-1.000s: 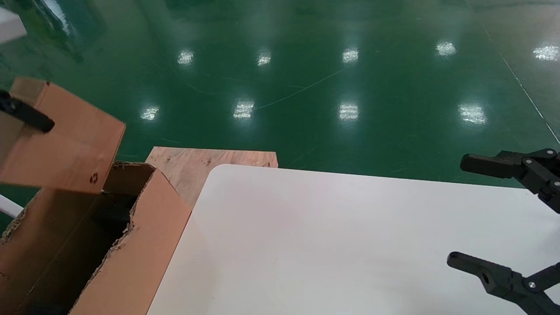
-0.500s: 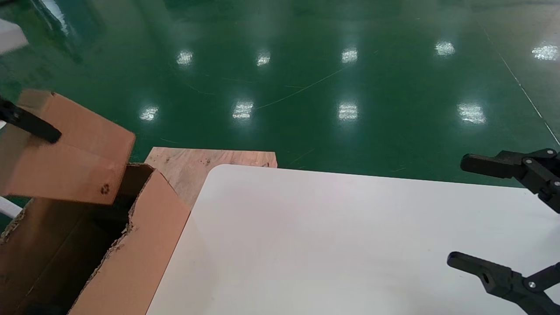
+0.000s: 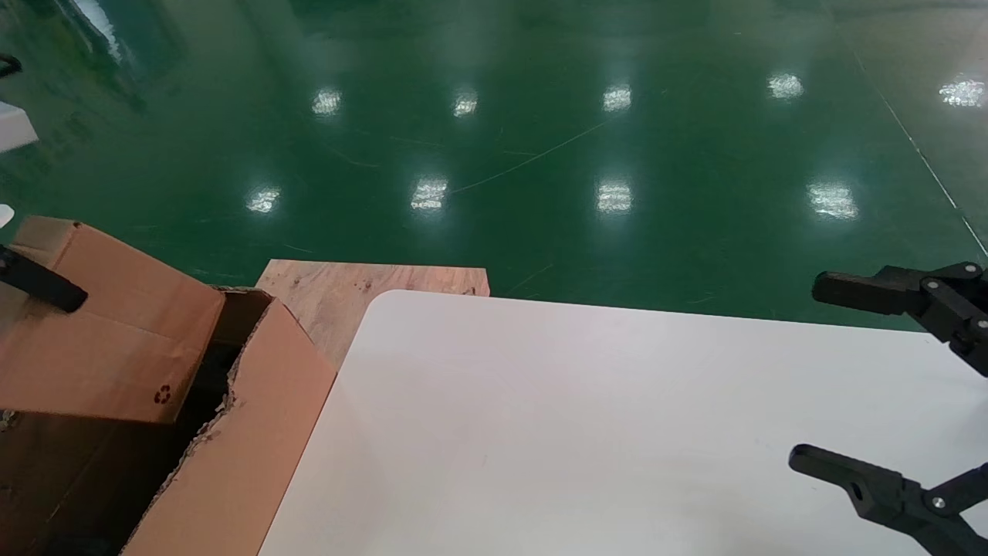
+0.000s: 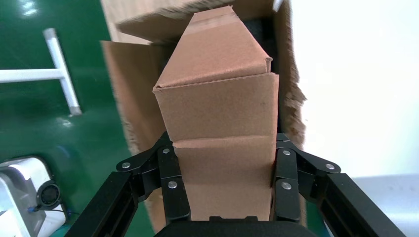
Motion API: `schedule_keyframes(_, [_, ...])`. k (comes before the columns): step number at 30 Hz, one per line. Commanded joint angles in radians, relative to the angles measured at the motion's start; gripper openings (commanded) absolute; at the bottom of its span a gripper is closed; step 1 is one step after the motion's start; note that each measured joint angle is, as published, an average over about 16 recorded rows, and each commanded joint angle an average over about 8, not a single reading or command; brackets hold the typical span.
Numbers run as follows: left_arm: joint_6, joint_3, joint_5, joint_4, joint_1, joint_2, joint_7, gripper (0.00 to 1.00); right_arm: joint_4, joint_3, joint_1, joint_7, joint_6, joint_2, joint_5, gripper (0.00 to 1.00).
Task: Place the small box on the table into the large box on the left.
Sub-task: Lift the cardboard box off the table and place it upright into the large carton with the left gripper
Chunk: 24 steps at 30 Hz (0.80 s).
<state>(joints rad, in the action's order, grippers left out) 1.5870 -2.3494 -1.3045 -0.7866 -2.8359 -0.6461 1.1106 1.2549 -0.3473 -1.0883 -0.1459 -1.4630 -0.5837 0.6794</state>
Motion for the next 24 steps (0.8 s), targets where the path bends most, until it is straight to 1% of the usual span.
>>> schedule_keyframes(1, [-0.002,-0.032,0.028,-0.026,0.000,0.000,0.005,0.00,0.000,0.000,0.000,0.000,0.000,0.000,0.000,1.00])
schedule_keyframes(6, [-0.019,-0.086,0.034,-0.052,0.027,0.001,0.035,0.00,0.000,0.000,0.000,0.000,0.000,0.000,0.000,1.00])
schedule_keyframes(11, [-0.044,-0.117,0.025,-0.047,0.073,0.000,0.063,0.00,0.000,0.000,0.000,0.000,0.000,0.000,0.000,1.00])
schedule_keyframes(16, [-0.071,-0.128,0.019,-0.010,0.126,-0.010,0.066,0.00,0.000,0.000,0.000,0.000,0.000,0.000,0.000,1.00])
schedule_keyframes(24, [-0.085,-0.127,0.045,0.078,0.216,-0.032,0.027,0.00,0.000,0.000,0.000,0.000,0.000,0.000,0.000,1.00])
